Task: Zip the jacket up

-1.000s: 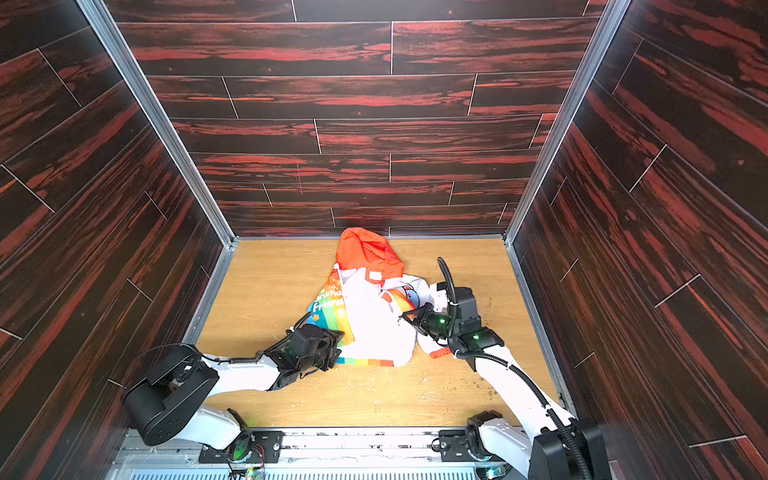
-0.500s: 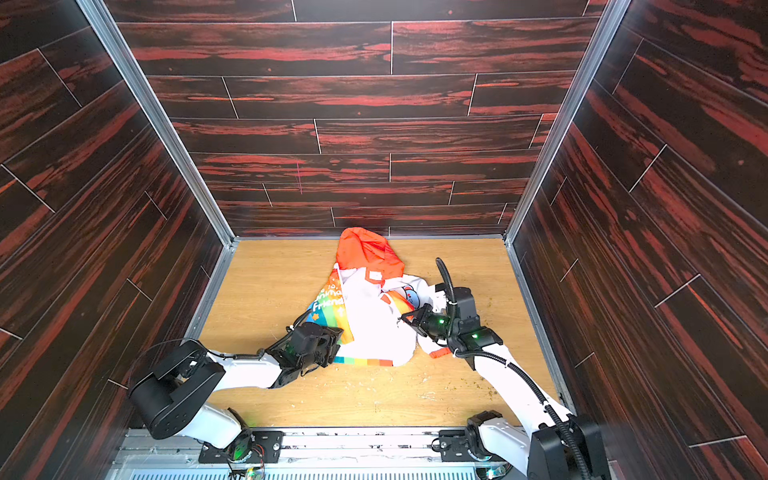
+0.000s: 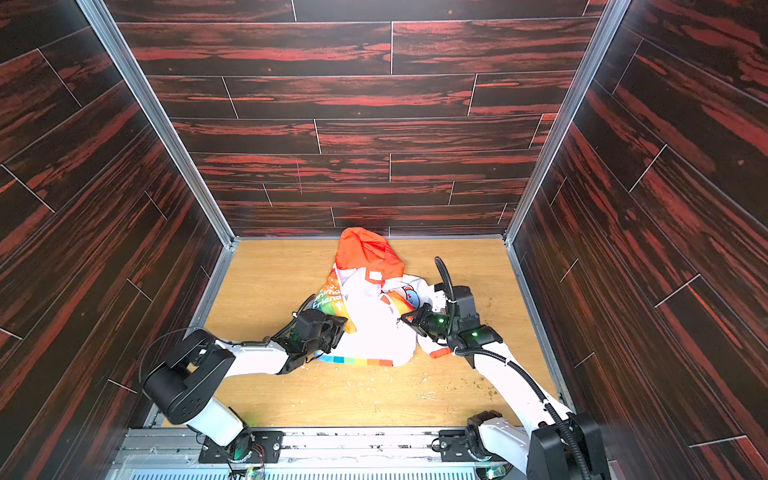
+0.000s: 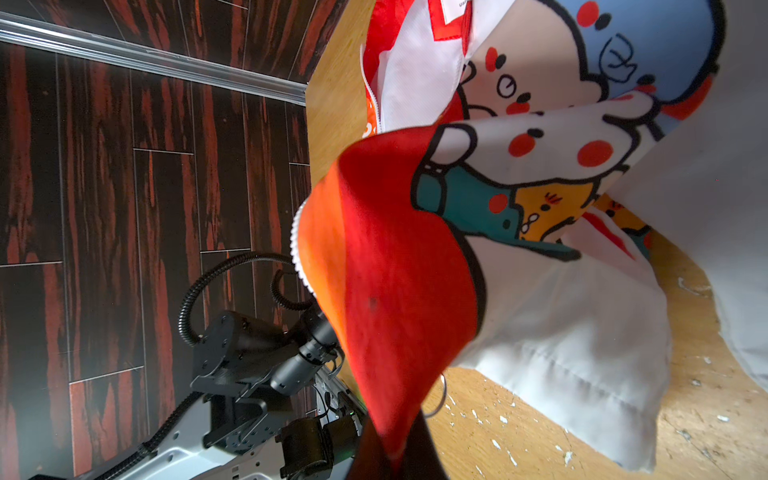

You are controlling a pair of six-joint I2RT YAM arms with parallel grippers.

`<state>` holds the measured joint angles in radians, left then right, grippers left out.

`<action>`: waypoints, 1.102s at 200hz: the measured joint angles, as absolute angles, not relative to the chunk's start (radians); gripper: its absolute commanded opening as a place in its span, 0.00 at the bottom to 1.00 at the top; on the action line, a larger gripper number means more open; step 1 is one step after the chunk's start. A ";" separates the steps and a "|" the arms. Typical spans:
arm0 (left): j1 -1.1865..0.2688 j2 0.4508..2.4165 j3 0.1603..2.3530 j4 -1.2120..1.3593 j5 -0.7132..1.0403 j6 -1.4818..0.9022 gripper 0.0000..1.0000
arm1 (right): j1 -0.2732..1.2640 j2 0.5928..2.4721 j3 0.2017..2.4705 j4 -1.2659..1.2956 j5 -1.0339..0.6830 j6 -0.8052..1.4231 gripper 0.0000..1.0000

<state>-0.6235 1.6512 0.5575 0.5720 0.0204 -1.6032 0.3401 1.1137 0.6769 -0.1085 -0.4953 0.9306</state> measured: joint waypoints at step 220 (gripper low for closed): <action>-0.646 1.410 0.480 0.450 -0.092 -1.595 0.00 | 0.340 1.162 0.682 -0.089 -0.530 0.942 0.00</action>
